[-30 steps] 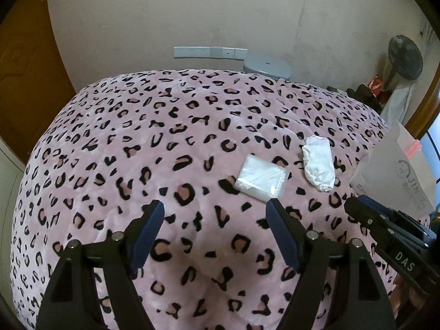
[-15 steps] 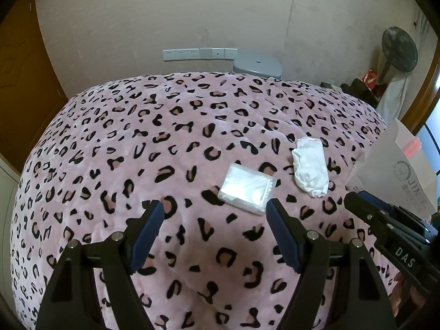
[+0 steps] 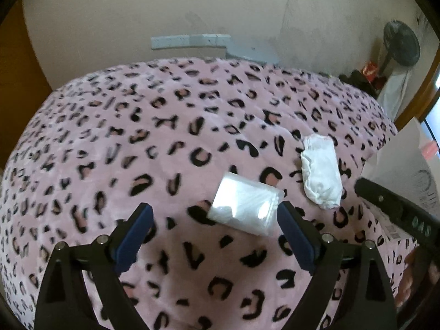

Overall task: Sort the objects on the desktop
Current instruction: 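Grasp clear plastic packet with left gripper while right gripper grasps white cloth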

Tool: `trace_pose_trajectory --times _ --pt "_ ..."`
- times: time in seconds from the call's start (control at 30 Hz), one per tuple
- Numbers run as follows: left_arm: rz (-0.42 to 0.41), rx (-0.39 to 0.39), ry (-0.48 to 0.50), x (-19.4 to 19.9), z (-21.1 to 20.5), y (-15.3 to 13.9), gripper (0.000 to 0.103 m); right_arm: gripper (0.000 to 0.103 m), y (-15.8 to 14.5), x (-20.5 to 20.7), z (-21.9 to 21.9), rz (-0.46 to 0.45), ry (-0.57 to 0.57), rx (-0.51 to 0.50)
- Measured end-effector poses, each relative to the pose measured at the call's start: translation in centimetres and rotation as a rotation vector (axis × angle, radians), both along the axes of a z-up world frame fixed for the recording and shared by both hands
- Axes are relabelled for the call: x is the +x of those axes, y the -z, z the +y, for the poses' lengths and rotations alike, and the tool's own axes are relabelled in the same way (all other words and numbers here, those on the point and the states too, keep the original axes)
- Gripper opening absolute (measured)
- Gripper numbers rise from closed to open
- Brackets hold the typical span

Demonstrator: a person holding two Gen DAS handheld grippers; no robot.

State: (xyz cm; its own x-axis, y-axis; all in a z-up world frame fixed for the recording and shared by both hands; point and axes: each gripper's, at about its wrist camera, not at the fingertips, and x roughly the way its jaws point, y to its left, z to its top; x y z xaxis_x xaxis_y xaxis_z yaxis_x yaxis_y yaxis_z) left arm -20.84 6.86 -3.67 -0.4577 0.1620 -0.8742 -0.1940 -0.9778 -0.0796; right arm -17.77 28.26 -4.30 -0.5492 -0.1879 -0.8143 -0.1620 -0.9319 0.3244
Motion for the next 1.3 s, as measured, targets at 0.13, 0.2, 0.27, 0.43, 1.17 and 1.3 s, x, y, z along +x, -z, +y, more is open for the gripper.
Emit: trace_pose_trajectory --times 0.13,0.2,0.27,0.43,1.17,1.3 --pt "-0.041 0.001 0.032 -1.2 1.9 2.4 0.093 0.046 2.4 -2.7 0.4 -0.067 0.021 0.012" --pt "-0.055 -0.001 0.042 -1.7 2.6 3.5 0.093 0.046 3.4 -3.7 0.5 -0.082 0.037 0.023" --pt "-0.07 -0.005 0.051 -2.1 3.2 4.6 0.093 0.046 4.3 -4.4 0.9 -0.102 0.057 0.006" --pt "-0.097 -0.014 0.068 -2.9 4.5 6.8 0.093 0.046 6.5 -6.1 1.7 -0.153 0.095 -0.042" --pt "-0.032 -0.027 0.046 -3.1 5.0 9.5 0.089 0.041 8.9 -6.3 0.0 -0.114 -0.006 -0.033" --pt "-0.014 -0.014 0.032 -2.1 4.2 9.0 0.083 0.033 8.3 -5.5 -0.2 -0.084 -0.037 -0.035"
